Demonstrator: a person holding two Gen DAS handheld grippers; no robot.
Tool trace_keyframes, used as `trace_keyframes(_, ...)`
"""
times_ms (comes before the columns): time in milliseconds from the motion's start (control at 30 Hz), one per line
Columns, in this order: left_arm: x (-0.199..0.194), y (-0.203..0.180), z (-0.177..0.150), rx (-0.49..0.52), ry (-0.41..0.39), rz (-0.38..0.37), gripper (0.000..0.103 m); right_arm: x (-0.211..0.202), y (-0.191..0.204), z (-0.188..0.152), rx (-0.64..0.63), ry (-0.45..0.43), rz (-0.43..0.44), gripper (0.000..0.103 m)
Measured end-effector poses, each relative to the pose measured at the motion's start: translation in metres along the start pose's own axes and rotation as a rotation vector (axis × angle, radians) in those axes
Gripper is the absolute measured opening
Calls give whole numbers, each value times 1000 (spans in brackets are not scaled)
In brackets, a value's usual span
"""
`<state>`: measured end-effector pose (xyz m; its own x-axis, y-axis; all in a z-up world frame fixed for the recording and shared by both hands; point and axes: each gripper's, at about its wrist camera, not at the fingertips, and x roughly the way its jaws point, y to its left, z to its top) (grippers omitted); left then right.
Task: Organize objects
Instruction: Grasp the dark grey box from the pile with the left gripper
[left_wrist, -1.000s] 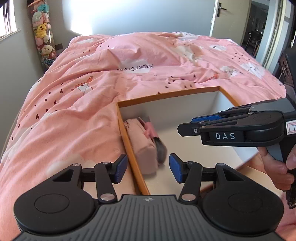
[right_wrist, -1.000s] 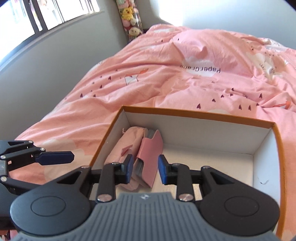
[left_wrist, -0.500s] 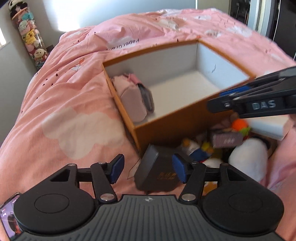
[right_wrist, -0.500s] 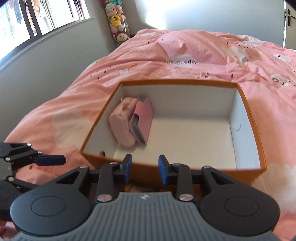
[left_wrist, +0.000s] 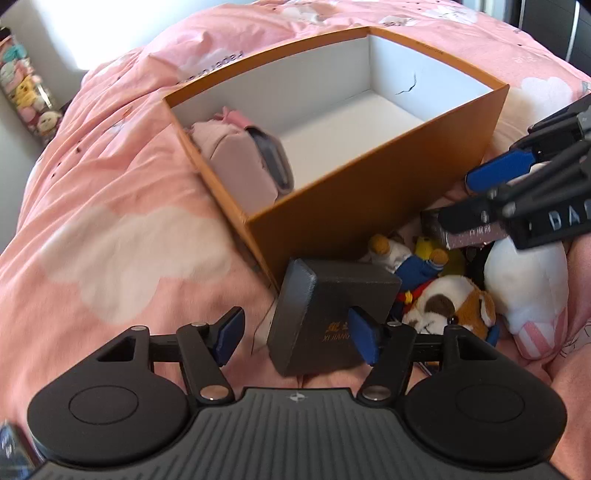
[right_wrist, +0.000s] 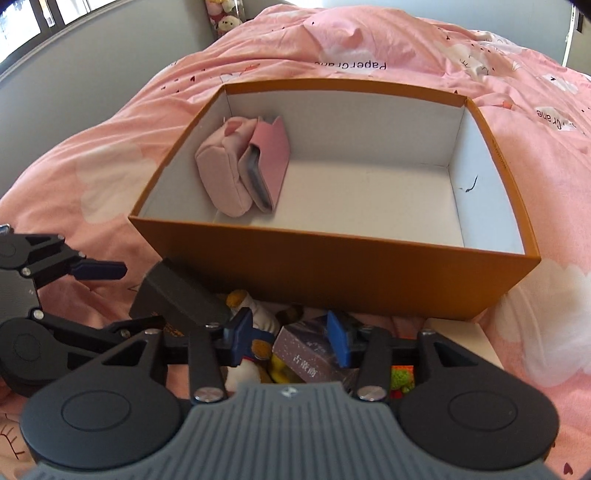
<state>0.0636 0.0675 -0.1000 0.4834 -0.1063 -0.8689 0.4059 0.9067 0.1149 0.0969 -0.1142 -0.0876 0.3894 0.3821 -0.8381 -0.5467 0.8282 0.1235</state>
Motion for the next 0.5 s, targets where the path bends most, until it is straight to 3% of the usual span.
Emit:
trace_keyframes(267,18,8,8,-4,37,-145,81,8,-1,-2,-56,52,-39,63)
trace_keyframes(400,25,8,8,-38,62,-160,83,13,-5,-4,-70,81,-51,64)
trace_keyframes(500,23,6,8,-55,71,-151,76,18,-6,-6,-81,107,-52,65)
